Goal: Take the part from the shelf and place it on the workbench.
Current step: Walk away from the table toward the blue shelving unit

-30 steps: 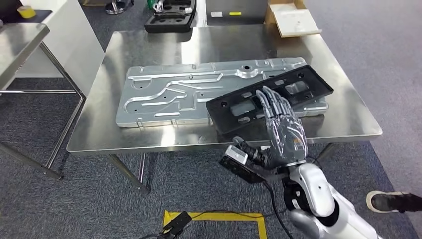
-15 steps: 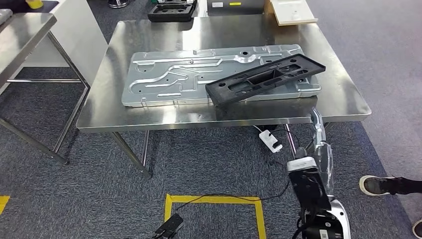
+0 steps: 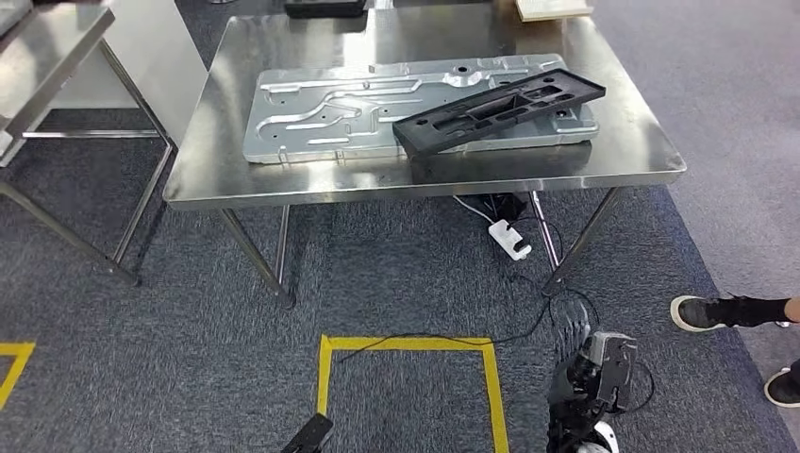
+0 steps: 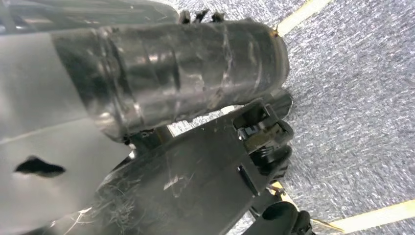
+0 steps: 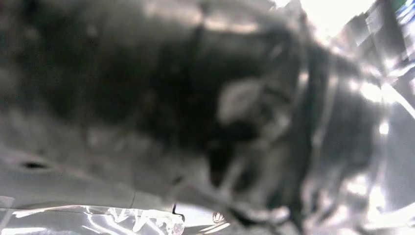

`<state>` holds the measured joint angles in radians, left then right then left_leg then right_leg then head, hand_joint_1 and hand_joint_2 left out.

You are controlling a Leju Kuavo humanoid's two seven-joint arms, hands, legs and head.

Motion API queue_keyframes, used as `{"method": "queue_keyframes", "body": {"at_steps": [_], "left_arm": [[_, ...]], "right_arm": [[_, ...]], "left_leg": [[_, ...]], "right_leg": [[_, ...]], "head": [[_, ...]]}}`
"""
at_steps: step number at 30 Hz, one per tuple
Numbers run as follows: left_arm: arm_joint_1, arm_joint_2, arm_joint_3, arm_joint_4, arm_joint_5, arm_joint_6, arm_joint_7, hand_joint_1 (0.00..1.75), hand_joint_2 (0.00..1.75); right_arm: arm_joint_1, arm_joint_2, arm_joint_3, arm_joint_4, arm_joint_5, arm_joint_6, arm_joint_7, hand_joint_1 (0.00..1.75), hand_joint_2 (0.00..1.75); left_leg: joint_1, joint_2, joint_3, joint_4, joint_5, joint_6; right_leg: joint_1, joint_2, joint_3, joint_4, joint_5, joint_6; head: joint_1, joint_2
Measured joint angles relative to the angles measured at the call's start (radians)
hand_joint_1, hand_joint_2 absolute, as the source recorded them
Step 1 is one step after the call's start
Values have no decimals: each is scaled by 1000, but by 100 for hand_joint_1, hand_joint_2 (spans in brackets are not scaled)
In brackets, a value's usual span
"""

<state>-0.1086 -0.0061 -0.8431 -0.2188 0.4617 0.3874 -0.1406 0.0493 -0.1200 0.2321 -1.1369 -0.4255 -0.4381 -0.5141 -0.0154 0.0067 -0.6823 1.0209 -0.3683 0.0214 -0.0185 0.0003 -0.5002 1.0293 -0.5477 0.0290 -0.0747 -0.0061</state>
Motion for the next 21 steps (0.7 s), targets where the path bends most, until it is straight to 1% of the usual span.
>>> {"method": "queue_keyframes", "body": {"at_steps": [1,2,3,4,5,6,7,8,9,10,11,12,13,14,15,16,17,18,19,20,21], "left_arm": [[-1,-1,0,0,-5,5,8,0,0],[-1,-1,0,0,-11,9,17,0,0],[-1,-2,0,0,-16,12,27,0,0],[-1,-3,0,0,-22,14,40,0,0],[-1,-4,0,0,-26,15,51,0,0],[-3,-5,0,0,-31,15,63,0,0],[-5,-5,0,0,-35,14,72,0,0],[-8,-5,0,0,-40,12,80,0,0],[-11,-5,0,0,-45,12,88,0,0],[-12,-5,0,0,-50,11,95,0,0],[-13,-5,0,0,-57,11,101,0,0],[-15,-5,-1,0,-64,11,106,0,0],[-18,-5,-1,0,-72,10,112,0,0],[-24,-4,-2,0,-80,8,118,0,0],[-30,-4,-5,0,-90,4,125,0,0],[-36,-3,-8,0,-101,-1,130,0,0],[-40,-4,-14,0,-110,-6,131,0,0],[-42,-4,-20,0,-118,-9,128,0,0],[-42,-6,-25,0,-123,-11,121,0,0],[-41,-7,-28,0,-122,-12,111,0,0],[-41,-10,-30,0,-117,-13,101,0,0]], "right_arm": [[-8,15,-4,77,-11,20,11,0,0],[-12,29,-6,136,-12,33,36,0,0],[-20,42,-6,198,-9,45,78,0,0],[-29,56,-6,261,-1,54,132,0,0],[-39,71,-6,318,10,62,188,0,0],[-47,85,-6,372,25,68,248,0,0],[-52,97,-5,416,42,75,302,0,0],[-56,106,-3,455,64,84,351,0,0],[-61,115,3,495,90,102,402,0,0],[-68,122,12,534,117,127,453,0,0],[-73,130,23,574,143,161,501,0,0],[-78,138,35,609,165,200,543,0,0],[-81,147,46,638,180,239,578,0,0],[-84,156,56,663,189,276,607,0,0],[-89,163,66,684,194,311,633,0,0],[-94,170,74,703,196,339,660,0,0],[-99,174,82,722,194,359,682,0,0],[-103,177,89,741,190,374,701,0,0],[-104,179,94,758,185,381,713,0,0],[-104,179,99,773,180,386,719,0,0],[-106,179,103,785,177,390,720,0,0]], "left_leg": [[3,0,-1,1,8,-4],[5,-2,-2,0,15,-9],[9,-3,-8,7,5,-14],[12,-4,-19,28,-25,-20],[14,-6,-33,68,-74,-25],[16,-6,-48,127,-138,-29],[16,-6,-61,192,-192,-31],[15,-6,-65,251,-226,-30],[14,-6,-58,290,-234,-27],[12,-7,-34,299,-219,-22],[9,-7,6,275,-190,-16],[3,-7,61,221,-164,-8],[-3,-7,124,143,-159,3],[-9,-7,181,62,-167,12],[-14,-7,220,0,-181,20],[-18,-6,240,-41,-193,27],[-19,-6,243,-60,-189,31],[-17,-4,239,-69,-175,34],[-15,-2,233,-79,-158,39],[-11,-1,225,-88,-140,44],[-8,1,213,-91,-124,46]], "right_leg": [[4,0,1,-8,0,-8],[5,-3,-6,-9,7,-16],[7,-5,-14,-8,17,-25],[7,-6,-26,-9,30,-34],[7,-8,-41,-9,44,-42],[8,-8,-57,-8,59,-46],[9,-8,-74,-8,72,-48],[12,-8,-91,-6,85,-49],[14,-9,-108,-4,98,-49],[16,-10,-126,-1,109,-50],[18,-10,-142,2,119,-50],[19,-9,-154,4,129,-51],[20,-9,-163,6,138,-49],[19,-9,-168,6,147,-47],[18,-10,-172,4,158,-43],[16,-11,-174,0,170,-38],[15,-12,-174,-8,183,-32],[14,-12,-176,-12,187,-26],[15,-10,-179,-8,175,-21],[16,-7,-187,14,140,-16],[15,-5,-198,59,86,-12]], "head": [[0,0],[2,0],[5,0],[2,0],[-2,0],[-6,0],[-9,0],[-9,0],[-9,0],[-9,0],[-9,0],[-9,0],[-9,0],[-9,0],[-9,0],[-9,0],[-9,0],[-9,0],[-8,0],[-6,0],[-4,0]]}}
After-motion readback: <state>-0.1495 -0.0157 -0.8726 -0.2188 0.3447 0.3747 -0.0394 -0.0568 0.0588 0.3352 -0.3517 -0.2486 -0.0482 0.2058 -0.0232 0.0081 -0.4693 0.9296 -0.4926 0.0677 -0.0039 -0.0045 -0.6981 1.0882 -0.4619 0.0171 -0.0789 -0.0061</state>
